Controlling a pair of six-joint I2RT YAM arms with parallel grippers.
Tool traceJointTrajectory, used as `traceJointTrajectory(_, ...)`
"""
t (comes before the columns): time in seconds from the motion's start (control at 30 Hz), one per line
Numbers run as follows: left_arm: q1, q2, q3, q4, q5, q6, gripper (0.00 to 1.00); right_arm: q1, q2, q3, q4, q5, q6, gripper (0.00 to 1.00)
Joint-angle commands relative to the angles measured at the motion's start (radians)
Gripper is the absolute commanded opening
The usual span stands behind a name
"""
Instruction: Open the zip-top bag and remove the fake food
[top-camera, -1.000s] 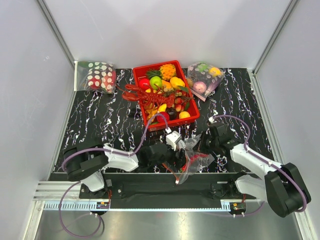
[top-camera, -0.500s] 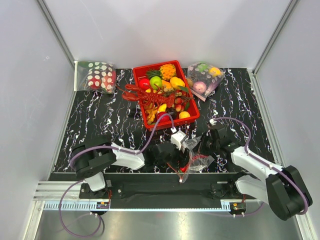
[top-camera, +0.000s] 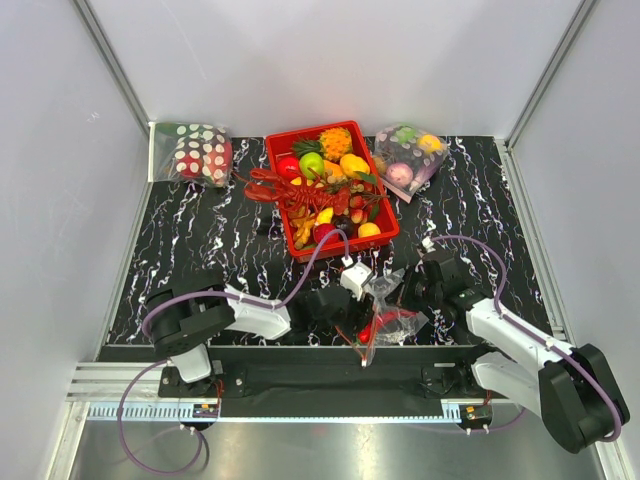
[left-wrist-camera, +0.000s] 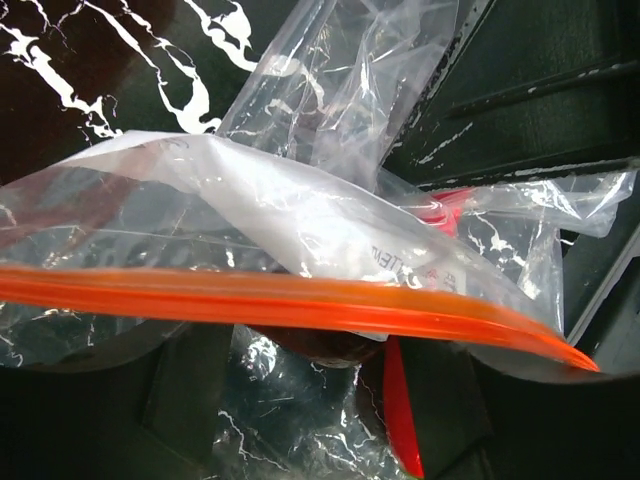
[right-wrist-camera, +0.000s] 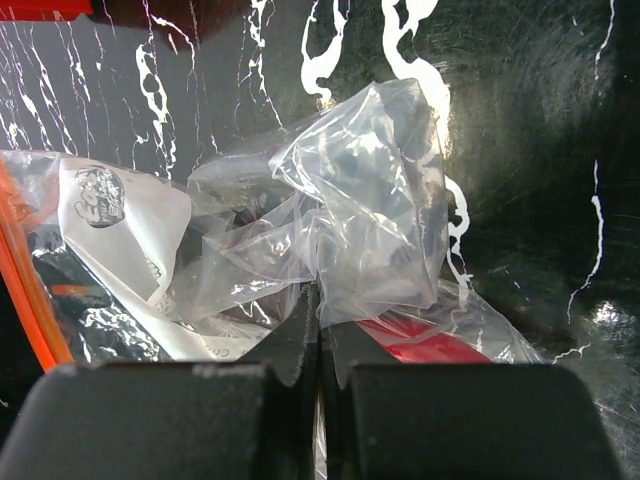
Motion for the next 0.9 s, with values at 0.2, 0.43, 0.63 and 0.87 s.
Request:
traceJointTrajectory(0.2, 0.000, -0.064, -0.037, -0.024, -0.046, 0.026, 0.36, 0.013, -0.038, 0.017, -0.019, 0.023, 0.007, 0.00)
traceJointTrajectory(0.43, -0.002, -0.226, -0.160, -0.053, 0.006, 0.017, 0.37, 0.011, -0.099, 0.055, -0.109, 0.183, -0.038, 0.00)
traceJointTrajectory(0.63, -0.002, -0.311, -0.203, -0.101, 0.021, 0.016, 0.38, 0.010, -0.099, 0.070, -0.149, 0.240, -0.064, 0.00)
traceJointTrajectory(0.87, -0.002, -0.566, -0.221, -0.260, 0.046, 0.023, 0.38, 0.010, -0.119, 0.061, -0.159, 0.260, -0.064, 0.00)
